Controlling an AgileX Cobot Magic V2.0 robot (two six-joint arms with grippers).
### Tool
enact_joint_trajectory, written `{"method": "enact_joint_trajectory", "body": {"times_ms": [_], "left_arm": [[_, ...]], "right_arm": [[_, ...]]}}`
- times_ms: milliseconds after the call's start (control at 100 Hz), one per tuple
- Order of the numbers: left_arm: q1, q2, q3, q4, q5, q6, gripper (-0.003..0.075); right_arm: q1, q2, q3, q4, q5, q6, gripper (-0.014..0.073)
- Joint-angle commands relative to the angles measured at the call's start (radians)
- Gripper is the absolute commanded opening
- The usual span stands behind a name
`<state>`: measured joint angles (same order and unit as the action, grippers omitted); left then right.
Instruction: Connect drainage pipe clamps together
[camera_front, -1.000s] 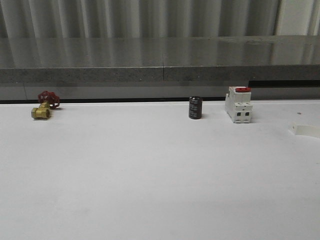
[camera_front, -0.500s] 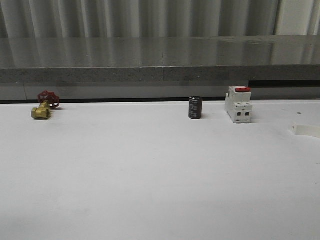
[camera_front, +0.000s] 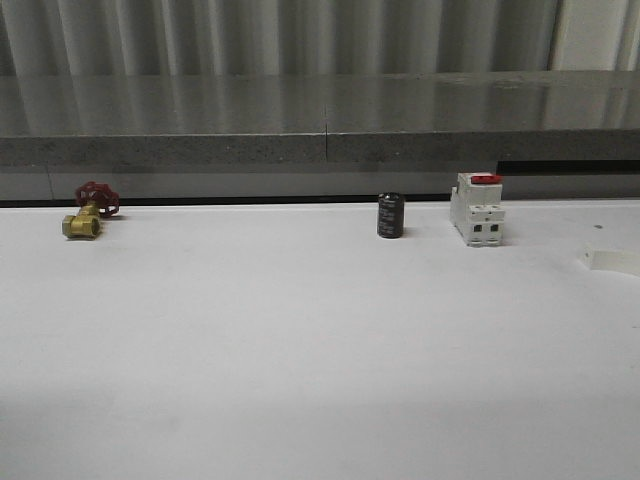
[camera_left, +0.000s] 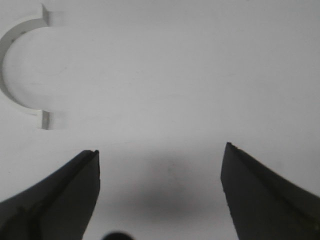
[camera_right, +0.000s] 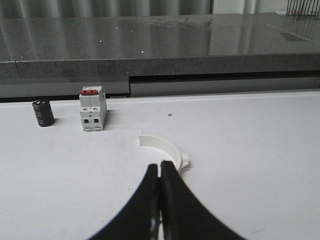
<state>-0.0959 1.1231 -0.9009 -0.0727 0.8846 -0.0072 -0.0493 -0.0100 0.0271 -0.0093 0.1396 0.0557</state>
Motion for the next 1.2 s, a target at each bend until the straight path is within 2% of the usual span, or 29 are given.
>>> {"method": "enact_joint_trajectory", "body": {"times_ms": [0,100,220,360,510,780,1190], "left_arm": [[0.066,0.046,-0.043,-0.004,-0.073,-0.013,0.0507],[0.185,0.138,-0.08,-0.008,-0.059,0.026,0.0507],[0.332,0.258,-0.156,-0.086,-0.04,0.148,0.0507],[0.424,0.4,-0.264,-0.146,-0.031,0.228,0.0507],[0.447,0.547,-0.382,-0.142,-0.007,0.302,0.0507],[0.447,0.756,-0.529,-0.072,0.012,0.302,0.0507],[0.447,0.918,-0.562,-0.041,-0.02,0.302,0.0506]], "right_arm": [[-0.007,-0.018,-0.016,-0.006,-0.077,-0.002,-0.0067],[-0.007,-0.018,-0.016,-0.006,-0.077,-0.002,-0.0067],[-0.007,-0.018,-0.016,-0.006,-0.077,-0.002,-0.0067],[-0.007,-0.018,-0.016,-0.006,-0.077,-0.002,-0.0067],[-0.007,-0.018,-0.016,-0.006,-0.077,-0.002,-0.0067],[-0.007,-0.018,-0.016,-0.006,-0.077,-0.002,-0.0067],[-0.007,-0.018,-0.016,-0.006,-0.077,-0.002,-0.0067]]}}
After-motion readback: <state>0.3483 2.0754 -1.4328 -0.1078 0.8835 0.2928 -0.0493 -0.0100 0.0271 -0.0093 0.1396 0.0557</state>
